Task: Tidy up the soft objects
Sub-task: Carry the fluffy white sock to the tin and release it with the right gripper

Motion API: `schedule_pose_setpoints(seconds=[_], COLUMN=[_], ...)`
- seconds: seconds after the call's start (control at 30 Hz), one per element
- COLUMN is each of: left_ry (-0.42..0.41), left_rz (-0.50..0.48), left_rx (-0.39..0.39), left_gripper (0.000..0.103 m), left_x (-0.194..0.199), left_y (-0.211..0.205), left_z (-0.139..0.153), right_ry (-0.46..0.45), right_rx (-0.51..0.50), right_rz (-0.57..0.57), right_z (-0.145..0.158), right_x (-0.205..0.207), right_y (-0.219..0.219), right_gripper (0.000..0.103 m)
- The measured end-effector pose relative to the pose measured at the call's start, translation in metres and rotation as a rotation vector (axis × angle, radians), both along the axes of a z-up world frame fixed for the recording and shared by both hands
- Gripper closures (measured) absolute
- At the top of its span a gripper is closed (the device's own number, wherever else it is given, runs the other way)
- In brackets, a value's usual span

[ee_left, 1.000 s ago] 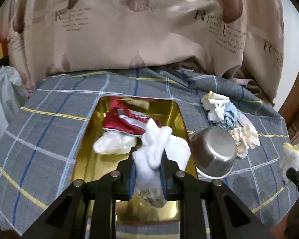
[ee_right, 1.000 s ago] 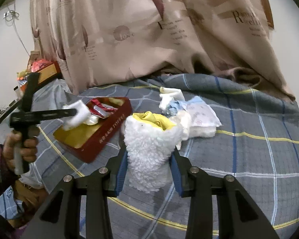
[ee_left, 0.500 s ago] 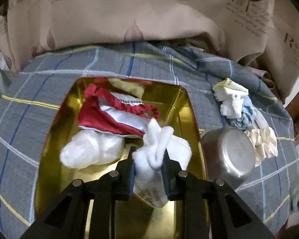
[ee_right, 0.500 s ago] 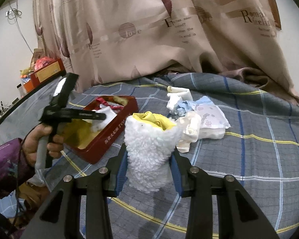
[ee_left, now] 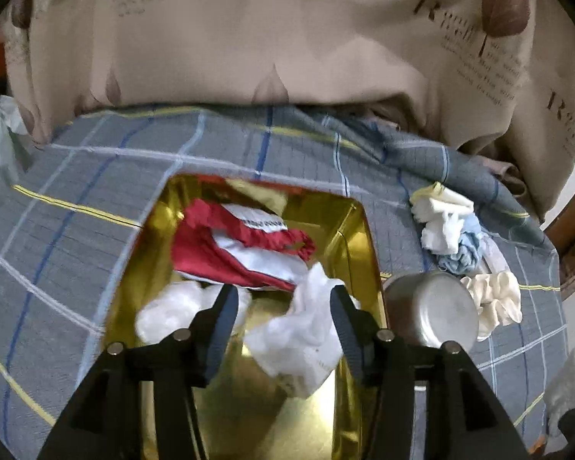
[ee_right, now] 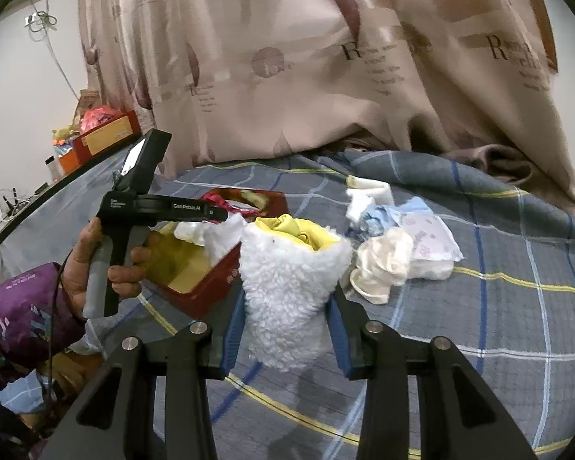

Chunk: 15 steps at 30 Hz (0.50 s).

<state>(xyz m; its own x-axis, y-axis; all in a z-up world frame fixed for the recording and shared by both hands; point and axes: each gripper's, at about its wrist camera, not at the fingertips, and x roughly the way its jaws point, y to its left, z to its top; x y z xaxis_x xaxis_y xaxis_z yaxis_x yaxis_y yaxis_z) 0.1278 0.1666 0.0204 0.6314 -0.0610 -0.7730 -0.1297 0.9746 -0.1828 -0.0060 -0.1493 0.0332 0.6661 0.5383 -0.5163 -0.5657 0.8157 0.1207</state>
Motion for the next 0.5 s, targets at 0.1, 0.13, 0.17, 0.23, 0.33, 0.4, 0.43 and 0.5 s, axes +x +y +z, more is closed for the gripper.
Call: schedule_pose_setpoints(seconds=[0.1, 0.13, 0.17, 0.23, 0.33, 0.4, 0.43, 0.5], left_ry=[-0.049, -0.052, -0.061, -0.078, -0.063, -0.059, -0.064, -0.071], left_rz=[0.025, 0.044, 0.075, 0.158, 0.222, 0.268, 0.284, 0.316], left_rx=[0.02, 0.037, 0.054, 0.099, 0.146, 0.163, 0.154, 0.137], left_gripper=[0.051, 0.051, 0.051, 0.051, 0.051, 0.051, 0.051, 0.051], left_x=[-0.022, -0.03, -0.042, -0.069, -0.115, -0.144, -0.16, -0.183], left_y=[0.005, 0.006, 0.009, 0.013, 0.016, 0.018, 0.018, 0.022], left_z=[0.016, 0.02, 0.024, 0.033, 0.04, 0.043, 0.043, 0.043], right_ry=[-0.008, -0.008, -0.003, -0.001, 0.004, 0.023, 0.04, 0.073], right_rx=[-0.001, 0.003, 0.01, 0.019, 0.019, 0.023, 0.028, 0.034], right_rz=[0.03, 0.041, 0.06, 0.098, 0.168, 0.213, 0.236, 0.267], right_z=[0.006, 0.008, 0.01, 0.013, 0.016, 0.014, 0.011, 0.005], right_x=[-0.002, -0.002, -0.002, -0.002, 0.002, 0.008, 0.013, 0.023], right_y=[0.012, 0.017, 0.023, 0.038, 0.071, 0.096, 0.109, 0.135], right_gripper=[0.066, 0.066, 0.066, 0.066, 0.066, 0.066, 0.066, 0.066])
